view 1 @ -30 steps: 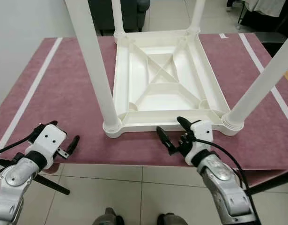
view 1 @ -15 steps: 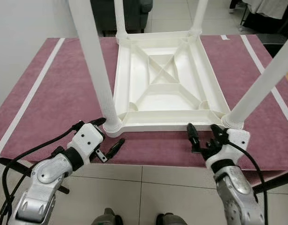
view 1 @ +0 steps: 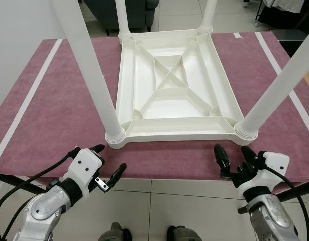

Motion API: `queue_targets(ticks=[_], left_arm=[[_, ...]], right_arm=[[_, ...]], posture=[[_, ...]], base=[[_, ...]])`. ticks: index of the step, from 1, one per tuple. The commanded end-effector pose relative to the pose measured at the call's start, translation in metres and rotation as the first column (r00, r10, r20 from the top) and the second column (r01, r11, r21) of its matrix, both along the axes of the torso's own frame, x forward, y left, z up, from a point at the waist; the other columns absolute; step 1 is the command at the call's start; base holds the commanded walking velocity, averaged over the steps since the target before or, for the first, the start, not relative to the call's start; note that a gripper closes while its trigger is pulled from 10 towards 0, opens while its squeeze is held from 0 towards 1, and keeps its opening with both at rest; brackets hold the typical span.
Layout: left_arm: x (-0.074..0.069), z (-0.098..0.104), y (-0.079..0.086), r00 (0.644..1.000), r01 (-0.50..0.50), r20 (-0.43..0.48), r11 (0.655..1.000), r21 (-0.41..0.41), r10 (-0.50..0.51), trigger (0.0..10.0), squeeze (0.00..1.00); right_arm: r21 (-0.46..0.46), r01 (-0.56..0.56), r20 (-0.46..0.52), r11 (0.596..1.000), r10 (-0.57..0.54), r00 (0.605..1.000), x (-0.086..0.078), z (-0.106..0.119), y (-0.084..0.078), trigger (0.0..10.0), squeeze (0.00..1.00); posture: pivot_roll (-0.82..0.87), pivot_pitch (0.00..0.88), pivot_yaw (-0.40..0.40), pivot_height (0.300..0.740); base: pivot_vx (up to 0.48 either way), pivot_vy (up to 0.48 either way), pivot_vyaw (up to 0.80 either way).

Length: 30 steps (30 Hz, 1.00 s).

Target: Building children table

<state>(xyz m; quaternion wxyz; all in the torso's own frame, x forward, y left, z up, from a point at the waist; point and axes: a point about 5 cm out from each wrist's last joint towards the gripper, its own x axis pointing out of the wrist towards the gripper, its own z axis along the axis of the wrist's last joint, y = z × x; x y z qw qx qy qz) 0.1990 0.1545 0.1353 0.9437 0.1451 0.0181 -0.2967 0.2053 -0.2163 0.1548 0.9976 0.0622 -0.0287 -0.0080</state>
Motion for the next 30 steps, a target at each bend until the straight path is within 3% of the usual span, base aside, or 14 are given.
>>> queue_targets(ticks=[1,2,3,11,16,18,20,22,24,30], left_arm=[[0.004,0.007,0.016,0.954,-0.286,0.091,0.958,-0.01,0.286,10.0,0.0],[0.005,0.007,0.017,0.95,-0.298,0.093,0.954,-0.013,0.298,10.0,0.0],[0.009,0.012,0.019,0.935,-0.334,0.115,0.942,-0.032,0.335,10.0,0.0],[0.026,0.029,0.018,0.874,-0.44,0.162,0.887,-0.138,0.459,10.0,0.0],[0.028,0.032,0.015,0.868,-0.445,0.168,0.882,-0.155,0.467,10.0,0.0],[0.032,0.034,0.012,0.87,-0.436,0.172,0.884,-0.168,0.462,10.0,0.0],[0.032,0.034,0.012,0.87,-0.436,0.172,0.884,-0.168,0.462,10.0,0.0],[0.043,0.041,0.007,0.86,-0.441,0.183,0.873,-0.208,0.477,10.0,0.0],[0.043,0.041,0.007,0.86,-0.441,0.183,0.873,-0.208,0.477,10.0,0.0],[0.059,0.045,0.004,0.829,-0.487,0.157,0.831,-0.268,0.536,10.0,0.0]], right_arm=[[0.01,0.006,0.007,1.0,-0.006,1.0,0.004,0.004,-0.002,10.0,1.0],[0.012,0.006,0.011,1.0,-0.006,1.0,0.005,0.005,-0.002,10.0,1.0],[0.014,0.021,0.022,1.0,-0.021,1.0,0.009,0.008,-0.004,10.0,0.02],[0.058,0.181,0.049,0.982,-0.184,0.982,0.024,0.018,-0.021,10.0,0.0],[0.051,0.203,0.043,0.978,-0.205,0.978,0.024,0.018,-0.023,10.0,0.0],[-0.005,0.198,0.041,0.98,-0.197,0.979,0.022,0.017,-0.021,10.0,0.0],[-0.005,0.198,0.041,0.98,-0.197,0.979,0.022,0.017,-0.021,10.0,0.0],[-0.067,0.211,0.053,0.975,-0.207,0.977,0.024,0.017,-0.024,10.0,0.0],[-0.067,0.211,0.053,0.975,-0.207,0.977,0.024,0.017,-0.024,10.0,0.0],[-0.123,0.206,0.116,0.971,-0.192,0.974,0.04,0.03,-0.025,10.0,0.0]], posture=[[-0.06,0.132,0.11,0.74],[-0.06,0.132,0.11,0.74],[-0.05,0.131,0.107,0.74],[-0.06,0.127,0.103,0.74],[-0.06,0.126,0.104,0.74],[-0.06,0.126,0.106,0.74],[-0.06,0.126,0.106,0.74],[-0.07,0.124,0.11,0.74],[-0.07,0.124,0.11,0.74],[-0.07,0.114,0.118,0.74]], base=[[0.0,0.0,0.0],[0.0,0.0,0.0],[0.0,0.0,0.0],[0.0,0.0,0.0],[0.0,0.0,0.0],[0.0,0.0,0.0],[0.0,0.0,0.0],[0.0,0.0,0.0],[0.0,0.0,0.0],[0.0,0.0,0.0]])
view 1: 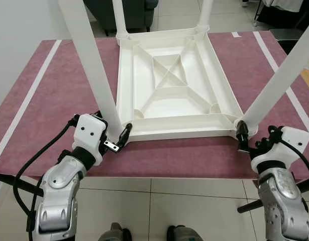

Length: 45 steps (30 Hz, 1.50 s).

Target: Building children table

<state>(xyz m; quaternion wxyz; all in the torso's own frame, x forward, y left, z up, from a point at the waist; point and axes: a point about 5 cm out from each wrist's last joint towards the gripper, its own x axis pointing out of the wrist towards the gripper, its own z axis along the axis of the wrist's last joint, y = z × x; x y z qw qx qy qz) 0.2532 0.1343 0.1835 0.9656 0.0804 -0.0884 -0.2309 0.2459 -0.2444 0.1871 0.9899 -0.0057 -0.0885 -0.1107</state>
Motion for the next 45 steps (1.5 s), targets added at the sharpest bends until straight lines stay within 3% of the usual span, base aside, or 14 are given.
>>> queue_targets(ticks=[1,9,11,12,14,15,16,17,21,26,31,37,40,45], left_arm=[[0.009,-0.005,0.023,0.903,-0.43,-0.024,0.898,-0.09,0.43,10.0,0.0],[0.023,-0.008,0.017,0.874,-0.484,-0.108,0.863,-0.141,0.473,10.0,0.0],[0.025,-0.012,0.017,0.859,-0.51,-0.156,0.846,-0.158,0.488,7.4,0.0],[0.025,-0.015,0.017,0.849,-0.524,-0.184,0.835,-0.165,0.496,2.8,0.0],[0.026,-0.017,0.017,0.843,-0.532,-0.2,0.83,-0.169,0.5,2.8,0.0],[0.026,-0.019,0.017,0.838,-0.538,-0.221,0.825,-0.174,0.499,0.0,0.0],[0.026,-0.019,0.017,0.838,-0.538,-0.221,0.825,-0.174,0.499,0.0,0.0],[0.027,-0.021,0.015,0.836,-0.537,-0.252,0.822,-0.188,0.488,0.0,0.0],[0.029,-0.028,0.008,0.832,-0.521,-0.342,0.828,-0.208,0.437,0.0,0.0],[0.029,-0.031,0.005,0.824,-0.516,-0.392,0.827,-0.223,0.408,0.0,0.0],[0.038,-0.026,0.0,0.817,-0.512,-0.45,0.811,-0.282,0.36,0.0,0.0],[0.046,-0.02,-0.002,0.82,-0.506,-0.461,0.804,-0.31,0.338,0.0,0.0],[0.051,-0.018,-0.012,0.835,-0.46,-0.477,0.824,-0.329,0.276,0.0,0.0],[0.052,-0.017,-0.017,0.838,-0.438,-0.486,0.838,-0.326,0.249,0.0,0.0]], right_arm=[[-0.016,-0.023,0.012,1.0,0.023,1.0,0.006,0.001,0.004,10.0,0.0],[-0.03,-0.059,0.038,0.998,0.06,0.997,0.025,0.01,0.008,10.0,0.0],[-0.023,-0.041,0.03,0.999,0.042,0.999,0.029,0.008,0.006,10.0,0.0],[-0.022,-0.021,0.023,1.0,0.022,1.0,0.03,0.006,0.003,9.8,0.0],[-0.022,-0.009,0.018,1.0,0.009,1.0,0.031,0.005,0.002,9.8,0.0],[-0.024,0.011,0.014,1.0,-0.011,1.0,0.032,0.004,0.0,5.4,0.0],[-0.024,0.011,0.014,1.0,-0.011,1.0,0.032,0.004,0.0,5.4,0.0],[-0.026,0.038,0.008,0.999,-0.037,0.999,0.034,0.002,-0.002,0.0,0.0],[-0.058,0.09,0.024,0.994,-0.089,0.996,0.038,0.005,-0.004,0.0,0.0],[-0.109,0.111,0.052,0.988,-0.106,0.993,0.04,0.013,-0.003,0.0,0.0],[-0.221,0.162,0.186,0.962,-0.121,0.975,0.044,0.049,0.001,0.0,0.0],[-0.282,0.195,0.286,0.939,-0.111,0.952,0.043,0.076,0.004,0.0,0.0],[-0.338,0.242,0.389,0.909,-0.099,0.916,0.037,0.106,0.007,0.0,0.0],[-0.369,0.275,0.432,0.888,-0.098,0.897,0.032,0.119,0.007,0.0,0.0]], posture=[[-0.07,0.111,0.117,0.74],[-0.06,0.102,0.113,0.74],[-0.06,0.101,0.112,0.74],[-0.06,0.102,0.112,0.74],[-0.06,0.102,0.112,0.74],[-0.06,0.103,0.115,0.74],[-0.06,0.103,0.115,0.74],[-0.06,0.103,0.115,0.74],[-0.06,0.106,0.122,0.74],[-0.06,0.107,0.124,0.74],[-0.07,0.107,0.128,0.74],[-0.07,0.107,0.128,0.74],[-0.07,0.107,0.128,0.74],[-0.08,0.112,0.128,0.74]], base=[[0.0,0.0,0.0],[0.0,0.0,0.0],[0.0,0.0,0.0],[0.0,0.0,0.0],[0.0,0.0,0.0],[0.0,0.0,0.0],[0.0,0.0,0.0],[0.0,0.0,0.0],[0.0,0.0,0.0],[0.0,0.0,0.0],[0.0,0.0,0.0],[0.0,0.0,0.0],[0.0,0.0,0.0],[0.0,0.0,0.0]])
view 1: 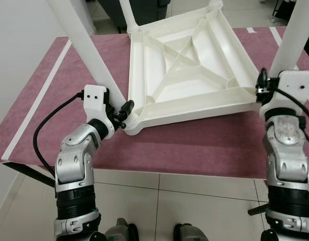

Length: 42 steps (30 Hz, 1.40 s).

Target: Building children table

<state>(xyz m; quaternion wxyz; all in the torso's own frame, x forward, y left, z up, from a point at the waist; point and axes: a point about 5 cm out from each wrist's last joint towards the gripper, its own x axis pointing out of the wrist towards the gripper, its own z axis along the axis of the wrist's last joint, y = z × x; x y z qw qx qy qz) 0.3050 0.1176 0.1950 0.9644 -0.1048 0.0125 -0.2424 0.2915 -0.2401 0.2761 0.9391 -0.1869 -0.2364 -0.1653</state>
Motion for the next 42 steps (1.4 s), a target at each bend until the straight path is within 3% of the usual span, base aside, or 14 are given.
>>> queue_targets(ticks=[1,5,9,11,13,16,21,25,33,42], left_arm=[[0.0,-0.029,0.0,0.898,-0.389,-0.236,0.921,-0.03,0.371,0.0,0.0],[0.002,-0.029,-0.006,0.907,-0.351,-0.264,0.935,-0.046,0.327,0.0,0.0],[0.006,-0.03,-0.019,0.92,-0.278,-0.311,0.956,-0.093,0.238,0.0,0.0],[0.006,-0.03,-0.019,0.92,-0.278,-0.311,0.956,-0.093,0.238,0.0,0.0],[0.008,-0.03,-0.029,0.921,-0.238,-0.345,0.962,-0.134,0.18,0.0,0.0],[0.01,-0.031,-0.036,0.918,-0.21,-0.371,0.964,-0.161,0.138,0.0,0.0],[0.01,-0.031,-0.04,0.917,-0.196,-0.381,0.965,-0.175,0.117,0.0,0.0],[0.013,-0.033,-0.047,0.904,-0.18,-0.421,0.956,-0.231,0.068,0.0,0.0],[0.017,-0.033,-0.056,0.896,-0.154,-0.444,0.946,-0.284,0.012,0.0,0.0],[0.025,-0.019,-0.071,0.913,-0.076,-0.404,0.944,-0.322,-0.064,0.0,0.0]], right_arm=[[-0.057,0.031,0.154,0.998,-0.021,0.988,-0.013,0.03,0.003,0.0,0.0],[-0.102,0.059,0.197,0.993,-0.037,0.98,-0.018,0.044,0.001,0.0,0.0],[-0.22,0.123,0.285,0.968,-0.057,0.957,-0.03,0.073,0.0,0.0,0.0],[-0.22,0.123,0.285,0.968,-0.057,0.957,-0.03,0.073,0.0,0.0,0.0],[-0.292,0.168,0.331,0.942,-0.065,0.941,-0.038,0.089,0.0,0.0,0.0],[-0.328,0.192,0.355,0.925,-0.067,0.932,-0.042,0.099,0.001,0.0,0.0],[-0.347,0.205,0.374,0.915,-0.066,0.925,-0.046,0.105,0.002,0.0,0.0],[-0.422,0.27,0.451,0.865,-0.058,0.891,-0.057,0.128,0.007,0.0,0.0],[-0.484,0.309,0.51,0.819,-0.023,0.86,-0.065,0.146,0.015,0.0,0.0],[-0.526,0.355,0.565,0.773,0.005,0.825,-0.073,0.162,0.023,0.0,0.0]], posture=[[-0.08,0.112,0.128,0.74],[-0.09,0.116,0.128,0.74],[-0.09,0.118,0.129,0.74],[-0.09,0.118,0.129,0.74],[-0.11,0.122,0.131,0.74],[-0.12,0.123,0.131,0.74],[-0.12,0.123,0.132,0.74],[-0.14,0.122,0.131,0.74],[-0.14,0.121,0.128,0.74],[-0.16,0.121,0.13,0.74]], base=[[0.0,0.0,0.0],[0.0,0.0,0.0],[0.0,0.0,0.0],[0.0,0.0,0.0],[0.0,0.0,0.0],[0.0,0.0,0.0],[0.0,0.0,0.0],[0.0,0.0,0.0],[0.0,0.0,0.0],[0.0,0.0,0.0]])
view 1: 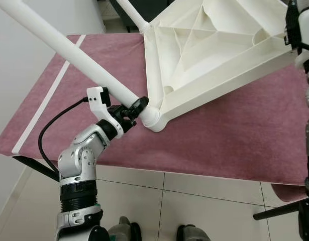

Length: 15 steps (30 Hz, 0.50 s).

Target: Building children table

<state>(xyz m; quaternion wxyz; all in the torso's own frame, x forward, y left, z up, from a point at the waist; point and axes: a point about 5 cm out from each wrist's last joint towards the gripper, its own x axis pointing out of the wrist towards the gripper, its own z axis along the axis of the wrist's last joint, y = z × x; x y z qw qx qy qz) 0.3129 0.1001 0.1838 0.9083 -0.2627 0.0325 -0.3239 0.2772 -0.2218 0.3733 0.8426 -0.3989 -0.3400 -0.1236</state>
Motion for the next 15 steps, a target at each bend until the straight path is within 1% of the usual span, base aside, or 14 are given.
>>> queue_targets(ticks=[1,4,6,9,12,13,15], left_arm=[[0.017,-0.007,-0.053,0.931,-0.133,-0.34,0.991,0.03,0.135,0.0,0.0],[0.017,-0.007,-0.057,0.933,-0.107,-0.344,0.994,0.026,0.11,0.0,0.0],[0.019,-0.006,-0.064,0.933,-0.069,-0.352,0.997,0.018,0.071,0.0,0.0],[0.02,-0.003,-0.068,0.935,-0.05,-0.352,0.999,0.009,0.05,0.0,0.0],[0.026,0.005,-0.08,0.939,-0.004,-0.345,1.0,-0.02,-0.003,0.0,0.0],[0.026,0.005,-0.08,0.939,-0.004,-0.345,1.0,-0.02,-0.003,0.0,0.0],[0.028,0.009,-0.085,0.939,0.016,-0.343,0.999,-0.031,-0.026,0.0,0.0]], right_arm=[[-0.149,0.124,0.438,0.981,-0.047,0.898,-0.059,0.065,0.005,0.0,0.0],[-0.159,0.13,0.449,0.979,-0.045,0.892,-0.061,0.068,0.006,0.0,0.0],[-0.179,0.128,0.479,0.975,-0.028,0.877,-0.063,0.074,0.011,0.0,0.0],[-0.184,0.128,0.498,0.975,-0.02,0.867,-0.065,0.078,0.013,0.0,0.0],[-0.196,0.135,0.546,0.971,-0.006,0.838,-0.07,0.087,0.018,0.0,0.0],[-0.196,0.135,0.546,0.971,-0.006,0.838,-0.07,0.087,0.018,0.0,0.0],[-0.208,0.141,0.56,0.968,0.0,0.828,-0.072,0.09,0.02,0.0,0.0]], posture=[[-0.16,0.121,0.13,0.74],[-0.16,0.122,0.131,0.74],[-0.16,0.125,0.134,0.74],[-0.16,0.125,0.134,0.74],[-0.16,0.125,0.136,0.74],[-0.16,0.125,0.136,0.74],[-0.16,0.126,0.137,0.74]], base=[[0.0,0.0,0.0],[0.0,0.0,0.0],[0.0,0.0,0.0],[0.0,0.0,0.0],[0.0,0.0,0.0],[0.0,0.0,0.0],[0.0,0.0,0.0]])
